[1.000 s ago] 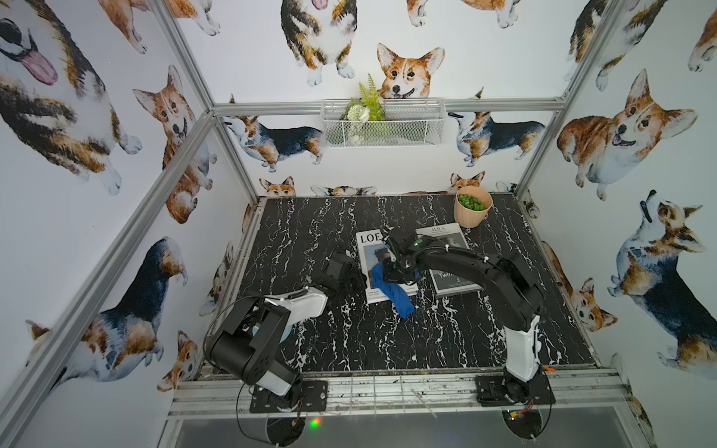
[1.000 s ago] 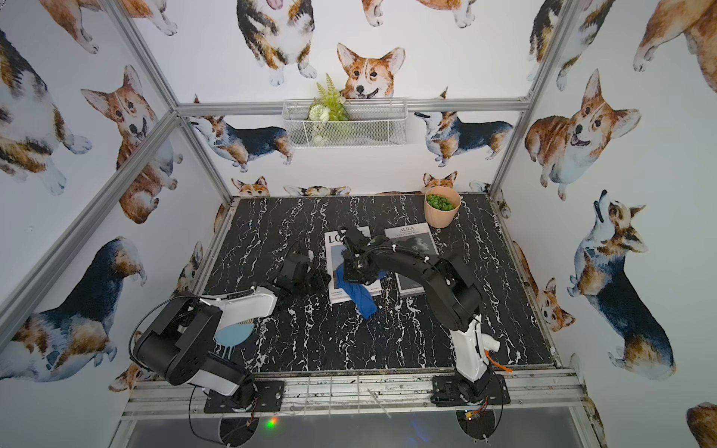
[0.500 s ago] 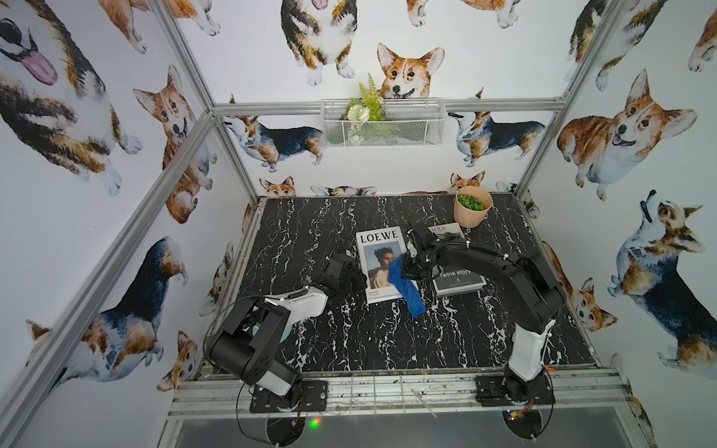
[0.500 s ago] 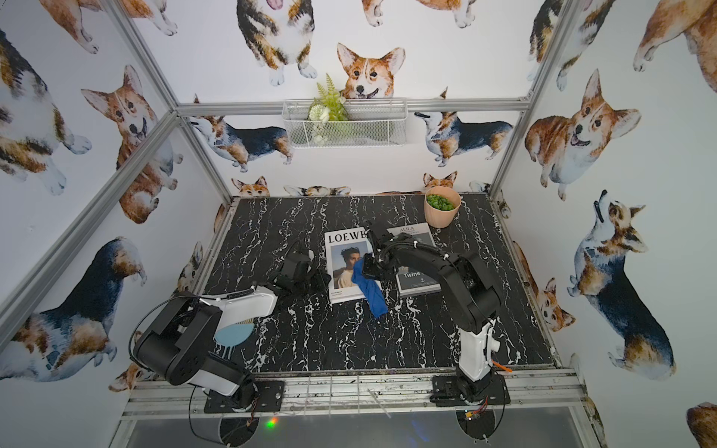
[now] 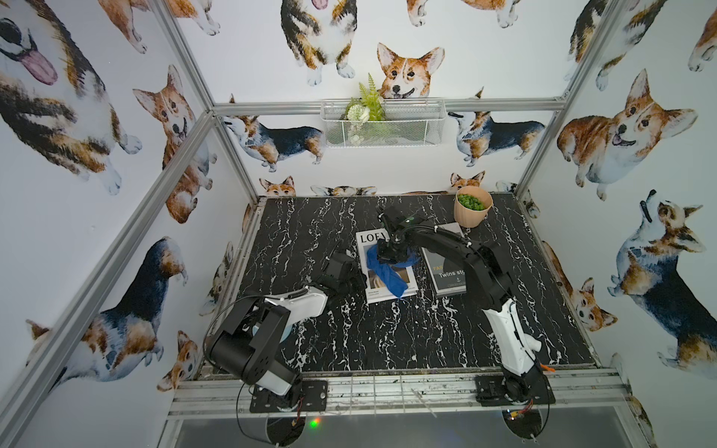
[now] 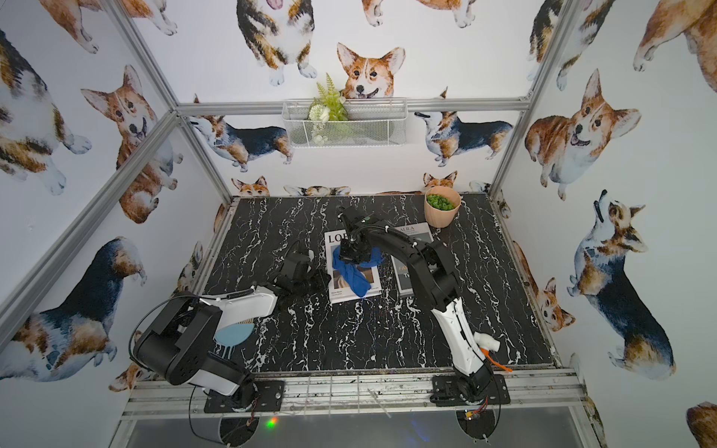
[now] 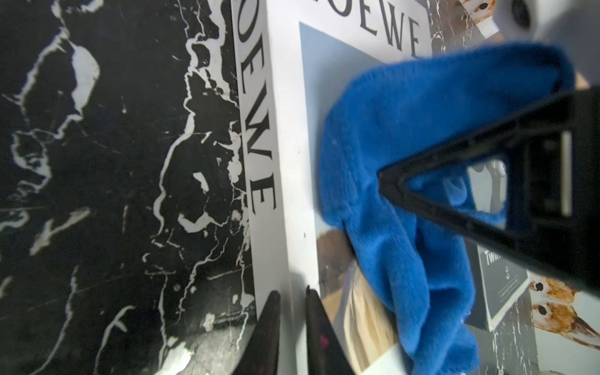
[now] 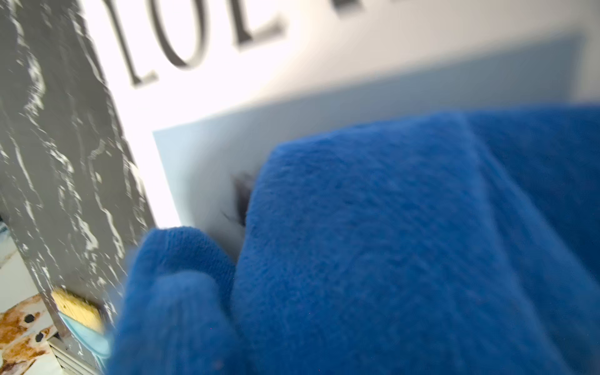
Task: Wipe the cover of the book
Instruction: Wipe the dirt from the cover of the book.
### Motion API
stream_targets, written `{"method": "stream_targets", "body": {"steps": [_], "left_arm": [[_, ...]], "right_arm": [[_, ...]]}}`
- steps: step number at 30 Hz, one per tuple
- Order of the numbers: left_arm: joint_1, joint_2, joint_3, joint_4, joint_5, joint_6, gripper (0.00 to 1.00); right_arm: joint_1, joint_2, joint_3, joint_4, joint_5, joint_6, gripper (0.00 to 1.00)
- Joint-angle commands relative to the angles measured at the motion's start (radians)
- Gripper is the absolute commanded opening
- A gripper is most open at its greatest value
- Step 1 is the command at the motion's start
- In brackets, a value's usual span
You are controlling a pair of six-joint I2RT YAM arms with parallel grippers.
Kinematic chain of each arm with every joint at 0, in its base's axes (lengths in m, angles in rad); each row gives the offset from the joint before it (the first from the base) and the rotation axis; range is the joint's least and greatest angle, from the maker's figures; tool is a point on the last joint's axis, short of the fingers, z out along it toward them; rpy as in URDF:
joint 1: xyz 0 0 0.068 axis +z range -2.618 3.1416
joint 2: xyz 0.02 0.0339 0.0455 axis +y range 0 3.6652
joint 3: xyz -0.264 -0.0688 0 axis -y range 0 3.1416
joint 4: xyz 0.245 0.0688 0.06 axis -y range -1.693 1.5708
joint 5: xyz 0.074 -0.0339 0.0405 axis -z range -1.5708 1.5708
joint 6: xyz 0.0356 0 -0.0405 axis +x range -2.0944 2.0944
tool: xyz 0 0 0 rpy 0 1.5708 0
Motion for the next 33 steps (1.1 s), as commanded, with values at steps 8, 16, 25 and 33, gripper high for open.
{"method": "stream_targets", "body": {"steps": [8,16,25,33], "left_arm": [[-0.001,-0.013,-0.038,-0.231,-0.050,0.008,0.18],[-0.001,0.007,-0.035,-0.219,-0.047,0.006,0.18],[-0.001,0.007,-0.030,-0.223,-0.046,0.000,0.18],[-0.001,0.016,-0.031,-0.210,-0.044,-0.009,0.18]], "right_arm": [[-0.186,0.049,0.072,-0.141,0.116,-0.067,0.00],[-0.096,0.160,0.238,-0.138,0.054,-0.011,0.00],[-0.054,0.380,0.591,-0.251,-0.001,0.028,0.00],[-0.196,0.090,0.159,-0.133,0.058,-0.042,0.00]]}}
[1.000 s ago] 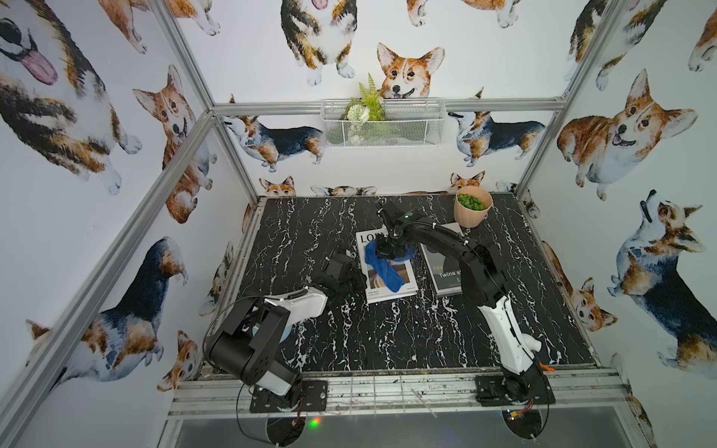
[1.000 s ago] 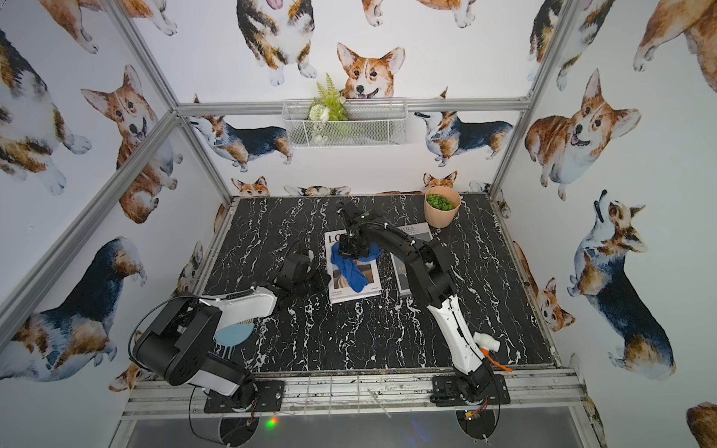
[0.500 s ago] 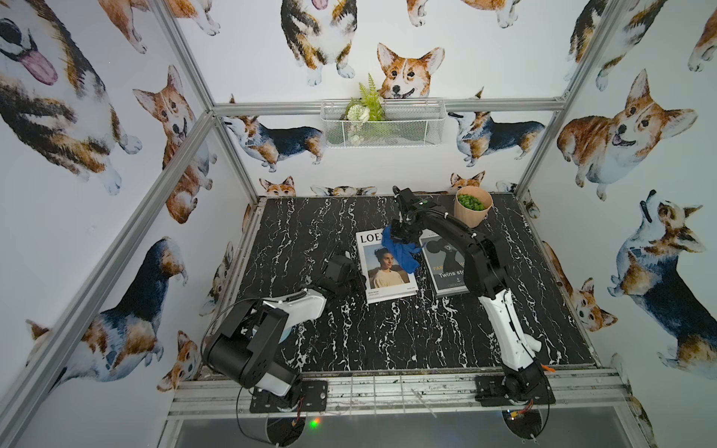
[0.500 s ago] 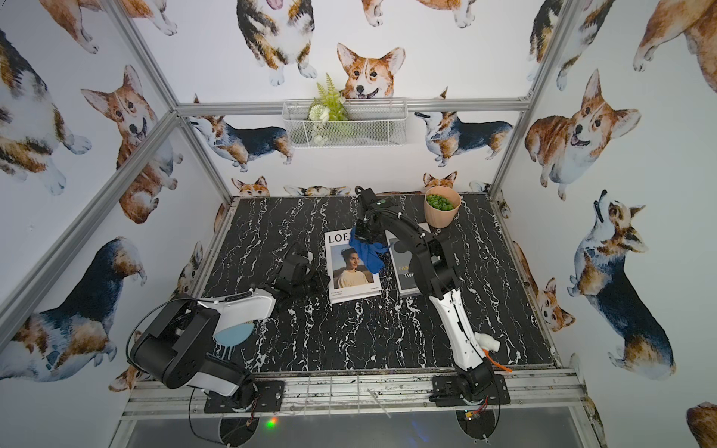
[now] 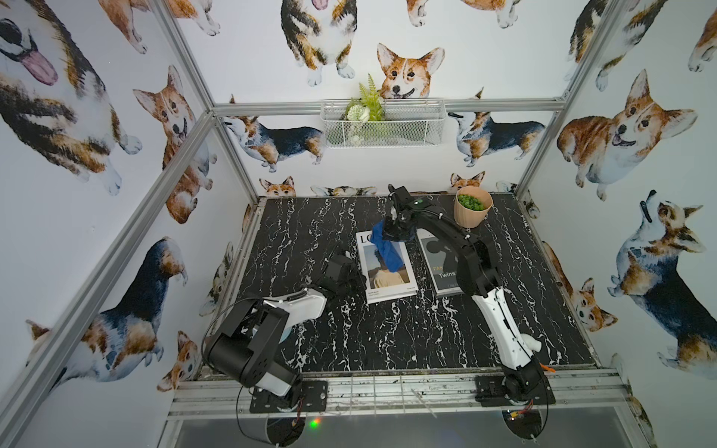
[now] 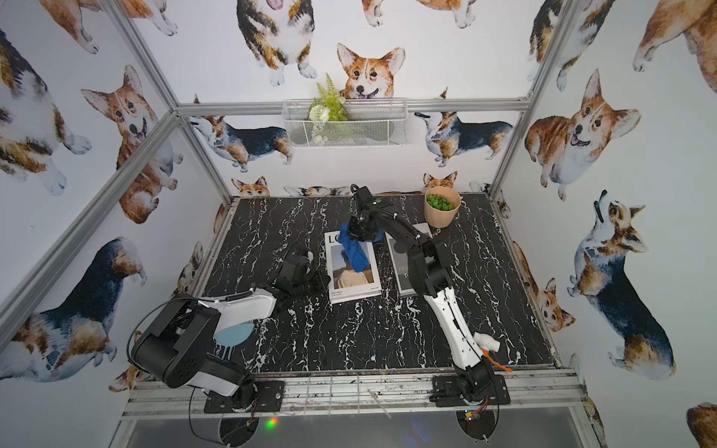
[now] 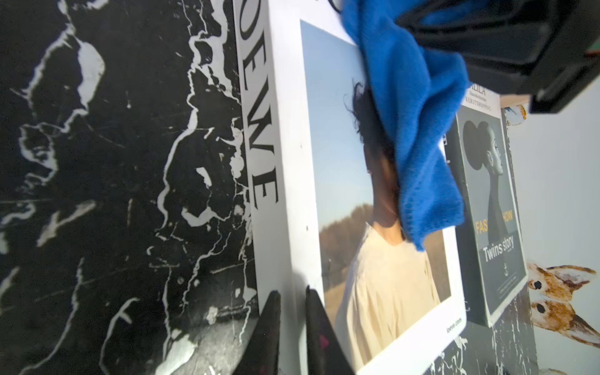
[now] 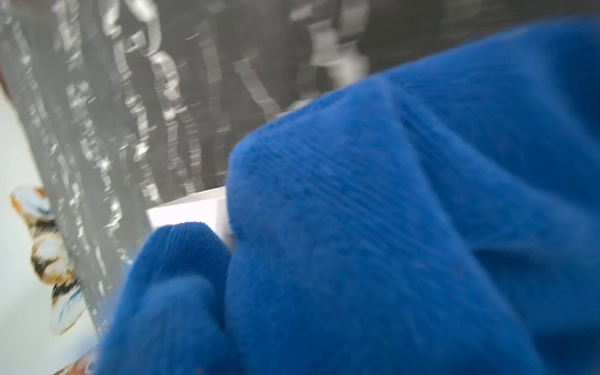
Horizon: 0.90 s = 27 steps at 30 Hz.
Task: Wipe the cover of the book
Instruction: Wipe the dirt from the cover of the book.
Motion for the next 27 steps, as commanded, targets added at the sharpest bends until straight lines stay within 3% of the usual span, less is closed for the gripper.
{"method": "stream_targets", "body": {"steps": [1,15,21,27], "left_arm": [[-0.001,0.022,-0.016,-0.218,-0.042,-0.009,0.18],[-0.001,0.044,-0.001,-0.203,-0.032,-0.018,0.18],[-0.001,0.051,0.008,-0.205,-0.031,-0.015,0.18],[-0.002,0.057,0.013,-0.201,-0.024,-0.019,0.18]], "right_arm": [[-0.040,-0.090,-0.151,-0.047,0.097,-0.024,0.00],[0.164,-0.376,-0.765,0.172,0.070,0.026,0.00],[0.148,-0.499,-0.877,0.151,0.147,-0.005,0.00],[0.152,-0.488,-0.868,0.183,0.095,0.030,0.00]]}}
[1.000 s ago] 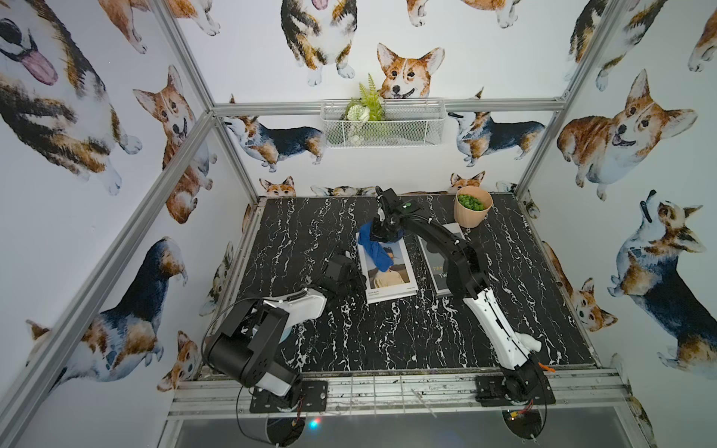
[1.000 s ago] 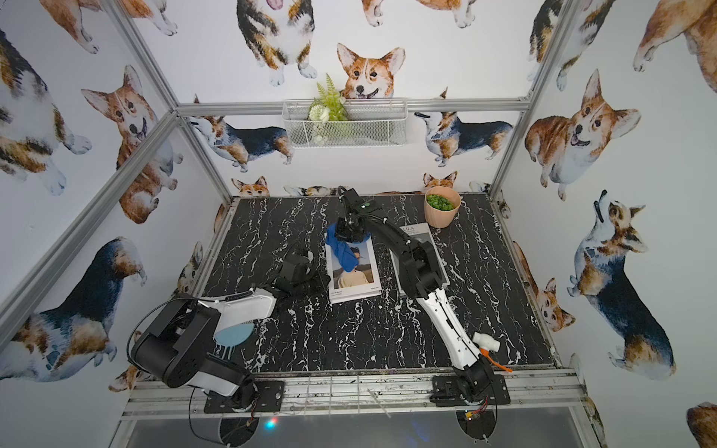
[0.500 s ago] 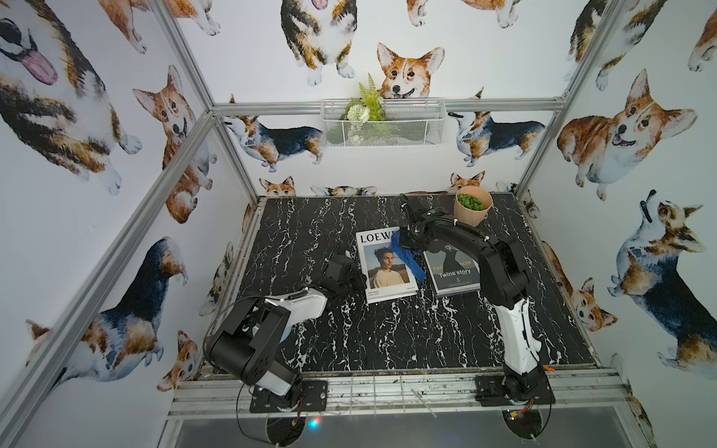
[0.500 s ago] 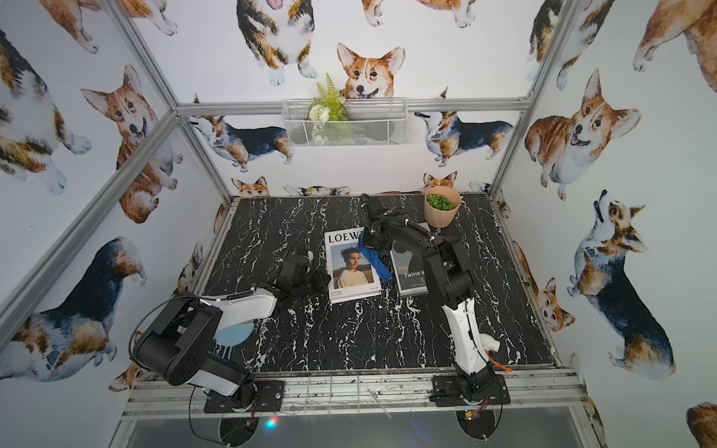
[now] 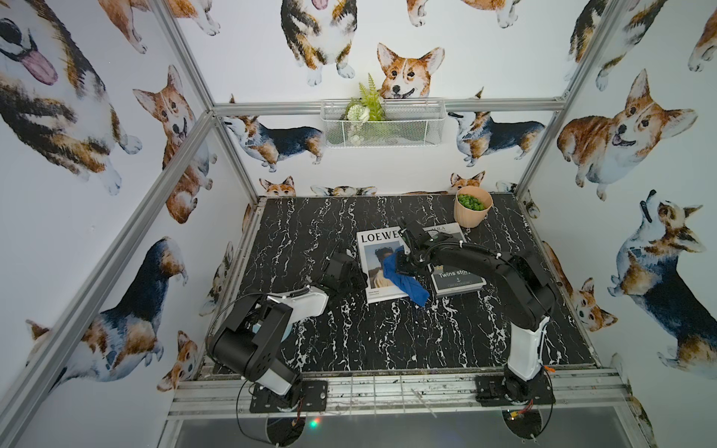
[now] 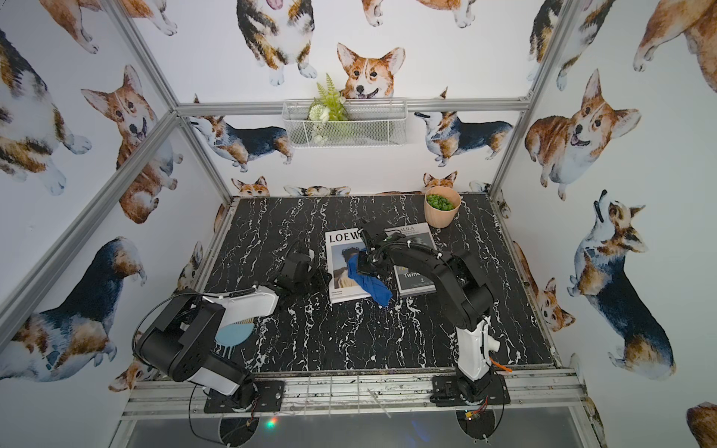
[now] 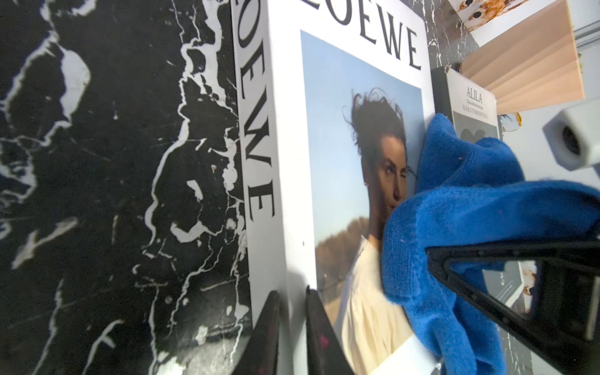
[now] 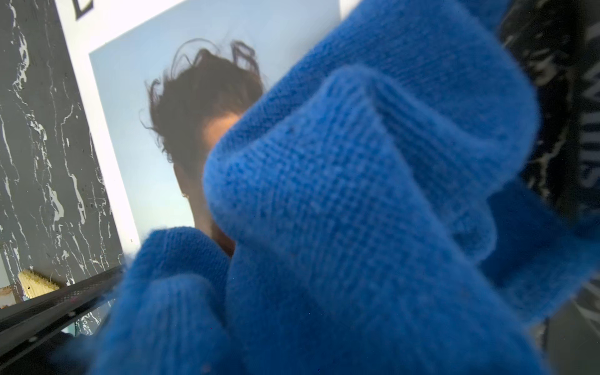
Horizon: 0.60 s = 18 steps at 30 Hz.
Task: Wipe the cover of the book
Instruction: Wipe the dirt from the cover of the book.
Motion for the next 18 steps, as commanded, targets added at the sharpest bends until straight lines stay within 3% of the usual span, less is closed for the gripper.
{"method": "stream_targets", "body": {"steps": [1,7,12,18], "left_arm": [[-0.001,0.018,-0.011,-0.224,-0.029,-0.001,0.18],[-0.002,-0.001,-0.013,-0.242,-0.036,0.003,0.18],[-0.001,-0.005,-0.018,-0.242,-0.040,0.001,0.18],[-0.001,-0.018,-0.034,-0.247,-0.045,0.006,0.18]], "right_arm": [[0.018,0.037,0.014,-0.175,-0.001,0.038,0.00],[0.092,0.096,0.108,-0.172,-0.046,0.064,0.00],[0.109,0.071,0.070,-0.167,-0.063,0.058,0.00],[-0.012,-0.047,-0.100,-0.161,-0.002,0.036,0.00]]}}
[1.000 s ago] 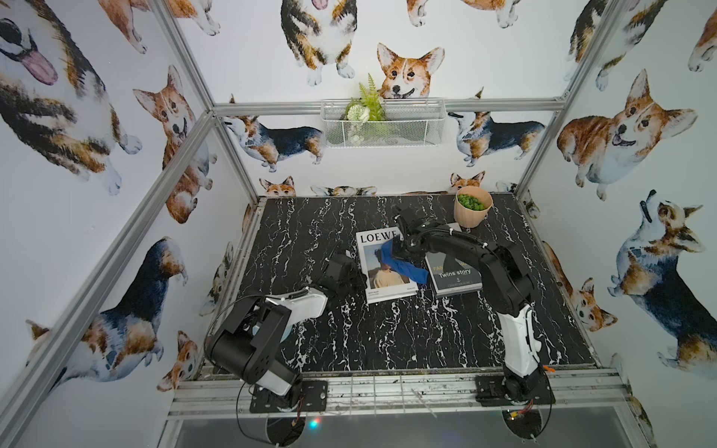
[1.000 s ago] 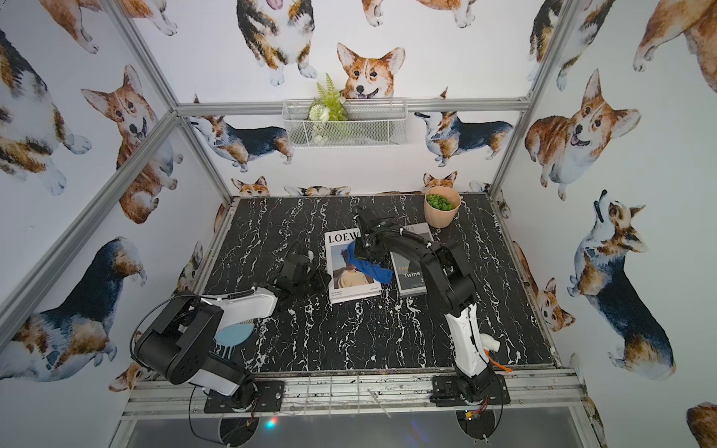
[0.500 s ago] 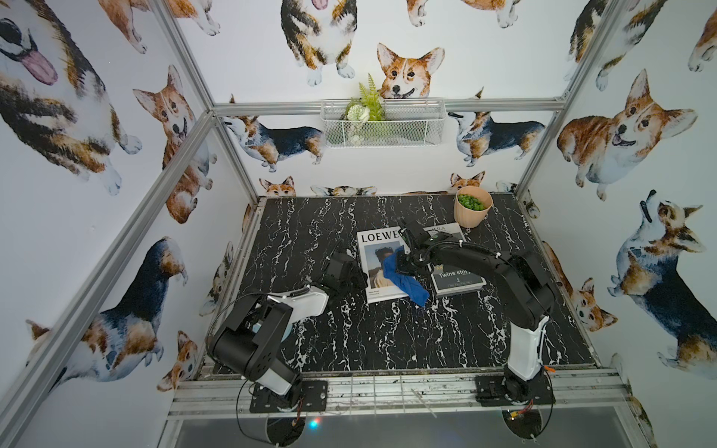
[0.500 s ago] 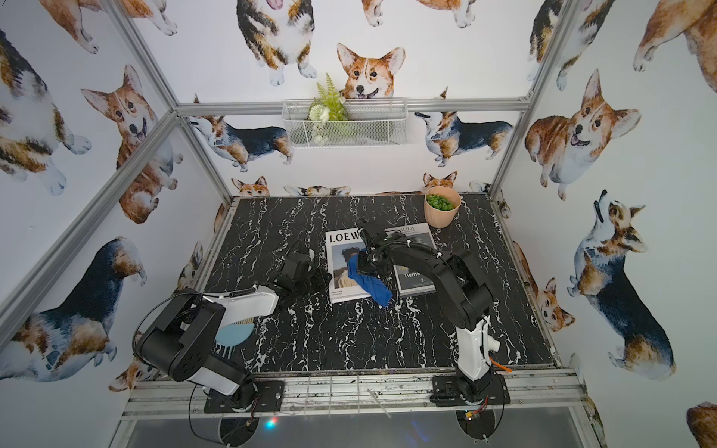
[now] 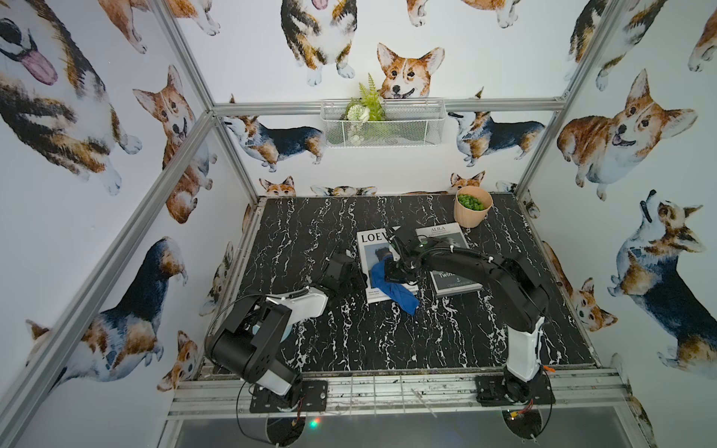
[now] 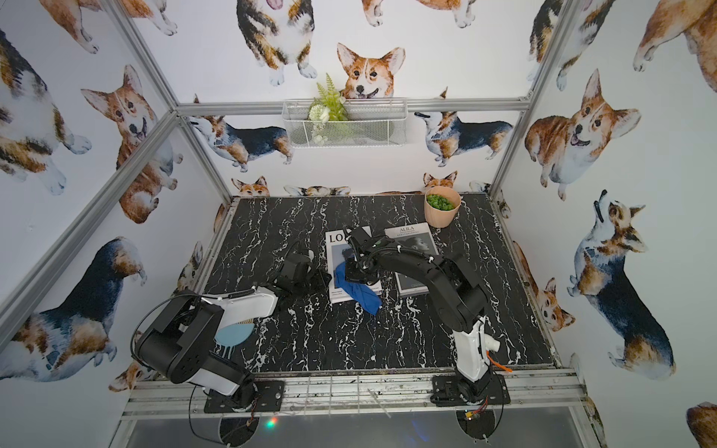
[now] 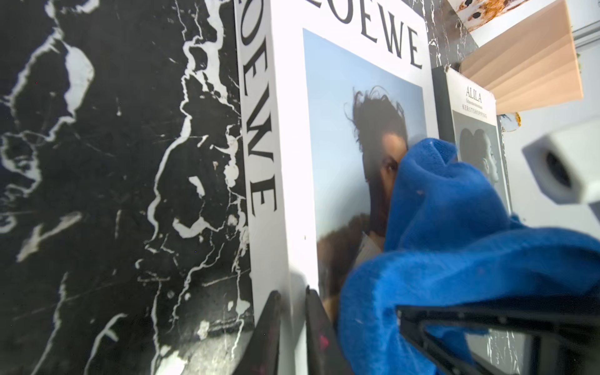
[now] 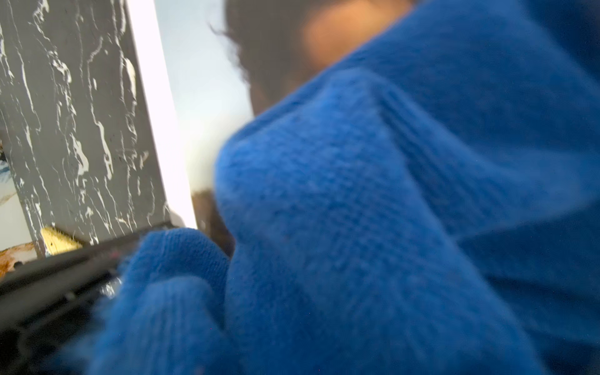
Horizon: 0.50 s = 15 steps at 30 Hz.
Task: Wipe the cover of the book
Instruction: Wipe the dirt from the cover of the book.
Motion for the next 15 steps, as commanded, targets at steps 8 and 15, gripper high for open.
{"method": "stream_targets", "body": {"steps": [8,15], "left_arm": [[0.000,0.007,-0.027,-0.235,-0.041,0.001,0.18],[0.000,-0.002,-0.023,-0.244,-0.047,0.000,0.18]], "right_arm": [[-0.054,-0.060,-0.102,-0.141,0.046,0.018,0.00],[0.097,0.099,0.030,-0.079,-0.042,0.094,0.00]]}}
